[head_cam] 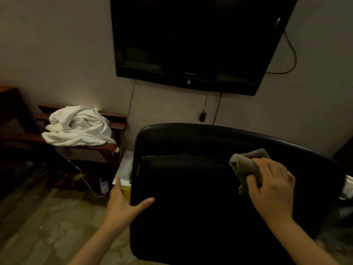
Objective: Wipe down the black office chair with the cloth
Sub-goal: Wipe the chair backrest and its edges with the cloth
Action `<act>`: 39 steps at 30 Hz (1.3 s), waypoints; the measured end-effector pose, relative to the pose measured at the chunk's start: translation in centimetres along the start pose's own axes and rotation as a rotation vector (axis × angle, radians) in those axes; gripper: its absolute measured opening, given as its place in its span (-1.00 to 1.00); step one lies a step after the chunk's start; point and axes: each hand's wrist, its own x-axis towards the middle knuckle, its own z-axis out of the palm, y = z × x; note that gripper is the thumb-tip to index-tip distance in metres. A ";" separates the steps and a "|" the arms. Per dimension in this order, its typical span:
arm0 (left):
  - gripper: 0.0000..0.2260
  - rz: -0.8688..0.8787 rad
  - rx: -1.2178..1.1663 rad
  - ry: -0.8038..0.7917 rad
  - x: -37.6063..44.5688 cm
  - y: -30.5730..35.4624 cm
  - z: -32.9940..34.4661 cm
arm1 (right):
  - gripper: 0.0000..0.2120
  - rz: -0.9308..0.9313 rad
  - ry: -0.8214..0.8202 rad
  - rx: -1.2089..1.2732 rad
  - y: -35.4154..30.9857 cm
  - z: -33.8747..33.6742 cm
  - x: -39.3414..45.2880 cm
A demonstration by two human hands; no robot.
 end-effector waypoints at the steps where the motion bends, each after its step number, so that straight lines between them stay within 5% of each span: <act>1: 0.32 0.005 -0.024 -0.066 0.3 -0.8 0.5 | -0.58 -0.022 0.000 0.003 -1.7 0.7 0.3; 4: 0.15 0.072 -0.102 -0.126 0.6 -1.6 1.7 | -0.61 -0.091 0.011 0.021 -6.6 3.3 0.9; 8: 0.17 0.087 -0.044 -0.104 0.6 -1.0 1.6 | -0.60 -0.212 -0.029 0.034 -11.2 5.9 0.6; 12: 0.08 0.074 0.059 -0.110 0.5 -0.8 1.3 | -0.60 -0.384 -0.055 -0.085 -9.1 5.0 1.1; 19: 0.03 0.102 0.089 -0.085 0.4 -0.5 2.2 | -0.64 -0.073 -0.029 -0.083 -6.3 2.8 1.2; 25: -0.10 0.090 0.076 -0.043 -0.2 0.0 2.3 | -0.64 -0.408 -0.093 -0.024 -16.6 7.7 0.6; 29: -0.13 0.070 0.122 -0.081 -0.2 0.2 2.0 | -0.63 -0.546 -0.168 -0.052 -12.5 6.0 2.0; 35: -0.08 0.020 0.129 -0.104 0.0 0.9 2.1 | -0.60 -0.224 -0.168 -0.062 -6.2 1.8 1.8; 39: -0.05 0.105 0.120 -0.096 -0.1 -0.6 2.3 | -0.63 -0.406 -0.161 -0.029 -9.8 2.5 2.9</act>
